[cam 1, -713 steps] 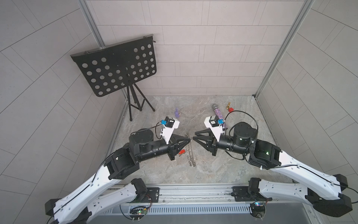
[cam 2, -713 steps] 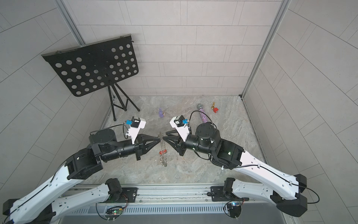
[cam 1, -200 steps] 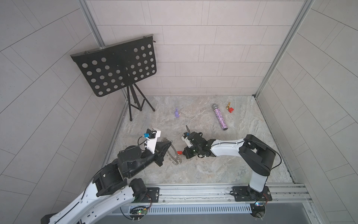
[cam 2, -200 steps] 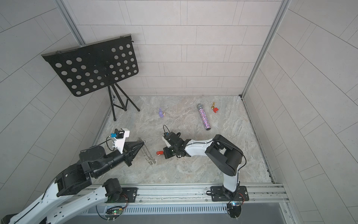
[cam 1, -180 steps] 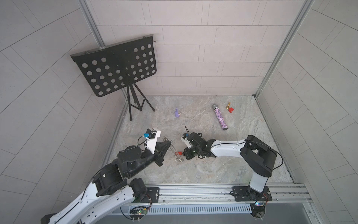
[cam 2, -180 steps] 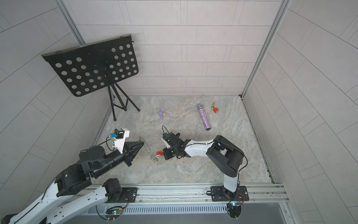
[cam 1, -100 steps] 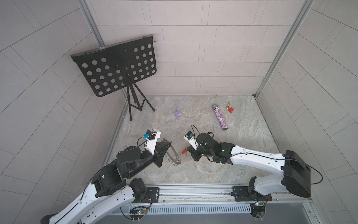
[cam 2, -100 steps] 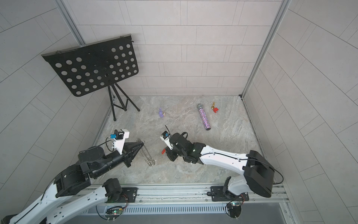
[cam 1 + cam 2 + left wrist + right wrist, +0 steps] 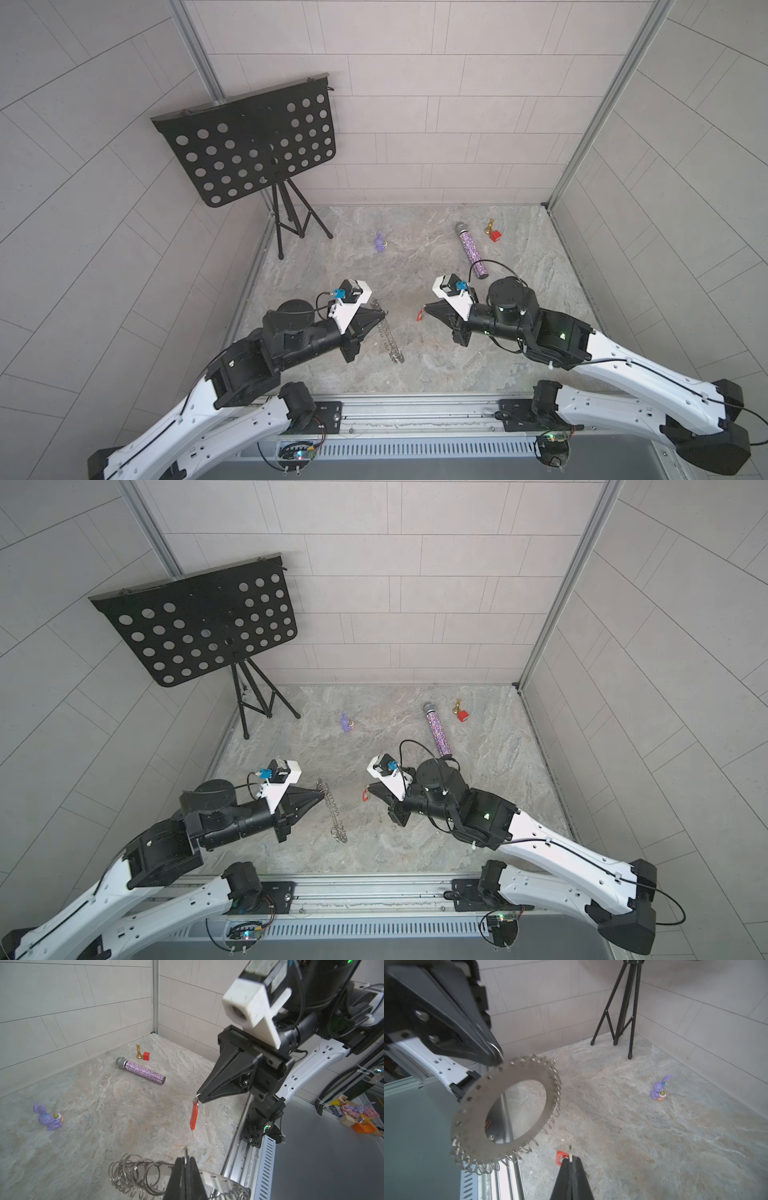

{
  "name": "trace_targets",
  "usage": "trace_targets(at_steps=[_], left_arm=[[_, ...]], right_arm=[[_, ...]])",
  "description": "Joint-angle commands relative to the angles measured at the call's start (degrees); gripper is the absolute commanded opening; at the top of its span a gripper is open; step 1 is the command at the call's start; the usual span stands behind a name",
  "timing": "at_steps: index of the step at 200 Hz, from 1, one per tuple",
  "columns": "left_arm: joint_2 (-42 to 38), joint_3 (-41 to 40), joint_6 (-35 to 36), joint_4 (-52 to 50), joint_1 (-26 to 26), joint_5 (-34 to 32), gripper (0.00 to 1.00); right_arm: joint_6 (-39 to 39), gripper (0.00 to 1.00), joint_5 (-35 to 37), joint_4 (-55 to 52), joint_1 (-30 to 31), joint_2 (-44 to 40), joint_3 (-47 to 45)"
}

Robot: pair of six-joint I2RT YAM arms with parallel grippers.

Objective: Attach keys to a key ring
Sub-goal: Insert the key onto the keyring.

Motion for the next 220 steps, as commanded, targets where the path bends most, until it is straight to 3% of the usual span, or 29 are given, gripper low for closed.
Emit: trace_targets(at_steps=[1,94,220], left_arm=[[1.6,3.2,6.5,2.9,-0.3,3.7,0.0],[6.3,5.7,15.0,3.1,-0.8,5.4,0.0],[5.7,5.0,17.8,1.7,-2.6,3.8,0.0]], right_arm=[[0.1,0.0,-6.3,-6.5,0.0,0.8,4.2],[4.7,0.0,-15.5,-6.9,0.1,5.4,10.7],[9.0,0.0,-17.8,-3.1,0.2,8.7,11.6]])
